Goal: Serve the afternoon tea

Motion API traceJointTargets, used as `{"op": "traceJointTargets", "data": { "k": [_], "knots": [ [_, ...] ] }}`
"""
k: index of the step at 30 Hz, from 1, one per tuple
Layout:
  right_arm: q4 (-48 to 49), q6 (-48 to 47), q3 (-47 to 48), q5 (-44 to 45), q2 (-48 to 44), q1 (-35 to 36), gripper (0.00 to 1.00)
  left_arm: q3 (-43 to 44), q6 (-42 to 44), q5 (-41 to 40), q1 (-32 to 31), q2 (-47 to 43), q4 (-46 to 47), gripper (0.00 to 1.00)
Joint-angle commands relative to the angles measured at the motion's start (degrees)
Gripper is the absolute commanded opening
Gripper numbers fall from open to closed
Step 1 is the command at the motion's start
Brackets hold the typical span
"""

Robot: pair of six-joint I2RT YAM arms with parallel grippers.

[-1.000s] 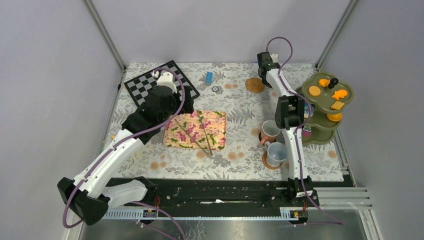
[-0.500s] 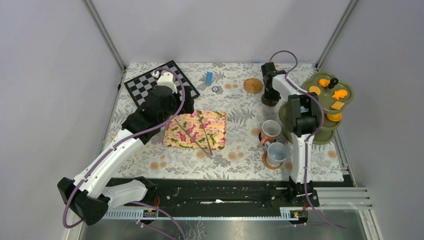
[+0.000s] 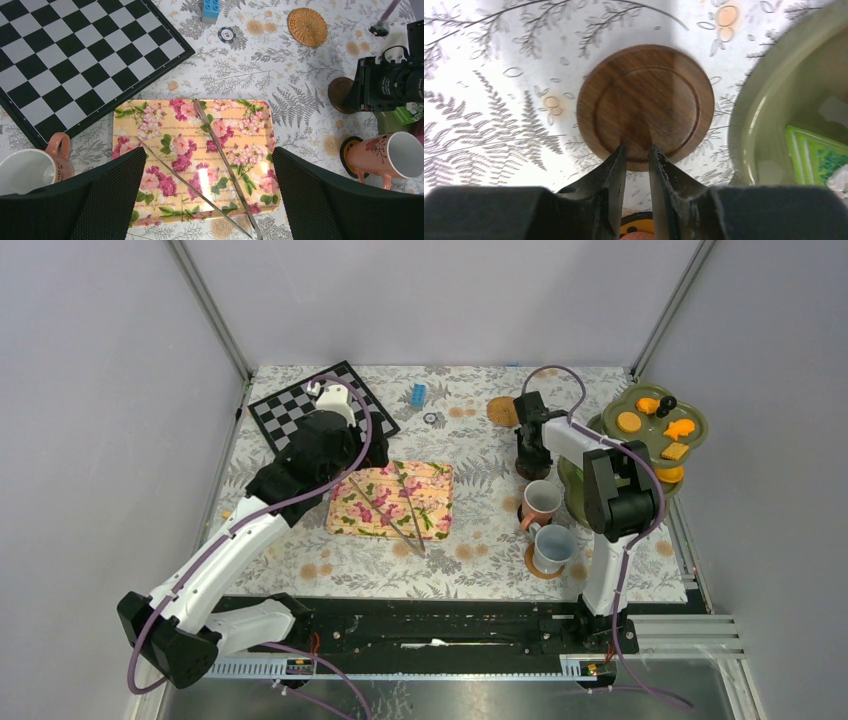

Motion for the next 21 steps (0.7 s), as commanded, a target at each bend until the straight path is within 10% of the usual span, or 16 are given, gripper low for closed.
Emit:
{"op": "traceJointTargets", "data": {
  "k": [1, 15, 21],
  "knots": [
    [-1.2, -0.8, -2.7, -7.4, 1.4, 2.7, 0.31, 2.3, -2.0, 1.1, 0.3, -0.2, -0.4, 0.99],
    [2.2, -2.1, -4.9, -13.0, -2.9, 2.8, 0.33, -0.9, -12.0, -7.4, 0.3, -8.6, -14.6, 0.99],
    [1.0, -1.3, 0.9, -12.0, -8.2, 3.1, 0.54, -0.7, -15.6, -14.5, 7.2, -6.5, -21.6, 0.99]
  ]
}}
